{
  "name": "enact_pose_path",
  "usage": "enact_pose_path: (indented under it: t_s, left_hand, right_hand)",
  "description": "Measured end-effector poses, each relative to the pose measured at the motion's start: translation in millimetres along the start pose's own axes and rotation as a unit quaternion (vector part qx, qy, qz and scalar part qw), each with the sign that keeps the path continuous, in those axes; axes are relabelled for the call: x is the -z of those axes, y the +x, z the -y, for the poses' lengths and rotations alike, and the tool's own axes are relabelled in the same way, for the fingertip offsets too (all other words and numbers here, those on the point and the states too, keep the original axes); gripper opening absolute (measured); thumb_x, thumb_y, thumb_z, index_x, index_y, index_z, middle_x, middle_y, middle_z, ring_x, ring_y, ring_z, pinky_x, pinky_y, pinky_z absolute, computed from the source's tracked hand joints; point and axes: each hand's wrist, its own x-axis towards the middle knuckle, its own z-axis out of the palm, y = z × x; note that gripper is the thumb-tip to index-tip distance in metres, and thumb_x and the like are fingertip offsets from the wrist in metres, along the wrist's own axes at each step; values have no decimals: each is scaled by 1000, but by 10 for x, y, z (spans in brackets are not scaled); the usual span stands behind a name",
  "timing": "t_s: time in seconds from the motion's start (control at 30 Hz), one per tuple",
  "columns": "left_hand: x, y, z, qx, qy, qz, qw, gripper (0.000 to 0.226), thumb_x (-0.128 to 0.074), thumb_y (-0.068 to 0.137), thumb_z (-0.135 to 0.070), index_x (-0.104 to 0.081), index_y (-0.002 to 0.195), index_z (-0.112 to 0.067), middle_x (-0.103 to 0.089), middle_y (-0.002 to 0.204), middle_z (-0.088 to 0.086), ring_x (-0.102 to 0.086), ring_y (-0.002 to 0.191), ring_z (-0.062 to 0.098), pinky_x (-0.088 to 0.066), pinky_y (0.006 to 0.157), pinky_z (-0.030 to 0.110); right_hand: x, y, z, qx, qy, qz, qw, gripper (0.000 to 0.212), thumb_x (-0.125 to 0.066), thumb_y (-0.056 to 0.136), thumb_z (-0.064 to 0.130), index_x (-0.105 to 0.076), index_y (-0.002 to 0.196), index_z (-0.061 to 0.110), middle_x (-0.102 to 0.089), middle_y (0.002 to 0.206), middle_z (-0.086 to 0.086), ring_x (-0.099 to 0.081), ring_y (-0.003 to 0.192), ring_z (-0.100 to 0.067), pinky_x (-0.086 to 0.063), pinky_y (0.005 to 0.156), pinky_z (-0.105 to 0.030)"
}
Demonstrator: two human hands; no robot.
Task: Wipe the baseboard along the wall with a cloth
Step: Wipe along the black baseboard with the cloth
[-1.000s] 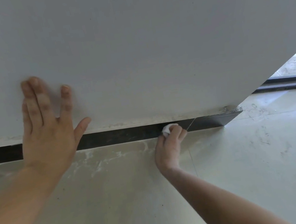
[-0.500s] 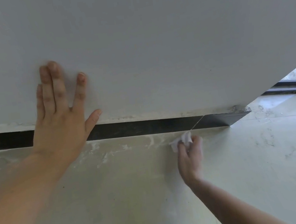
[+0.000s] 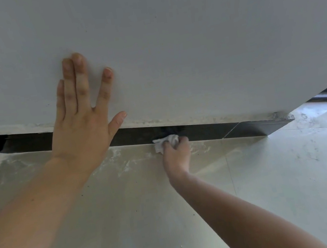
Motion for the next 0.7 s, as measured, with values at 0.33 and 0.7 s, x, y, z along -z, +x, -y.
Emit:
enact_pose_path:
  t_s: [0.33, 0.7]
  left_hand:
    - [-120, -185, 289, -18, 38, -21, 999, 74, -33, 97, -47, 9, 150, -17, 23, 153, 15, 25, 140, 25, 10, 116, 40]
    - [-330, -301, 497, -14, 47, -10, 999, 76, -33, 94, -50, 8, 150, -20, 37, 148, 10, 25, 140, 27, 10, 117, 41]
  right_hand:
    - [490, -17, -219, 27, -31, -26, 999, 3, -48, 91, 20, -48, 92, 17, -56, 79, -1, -58, 75, -23, -54, 66, -42]
    - [-557, -281, -69, 88, 49, 2, 995, 24, -40, 90, -2, -35, 80, 19, -55, 72, 6, -51, 56, 4, -40, 58, -19]
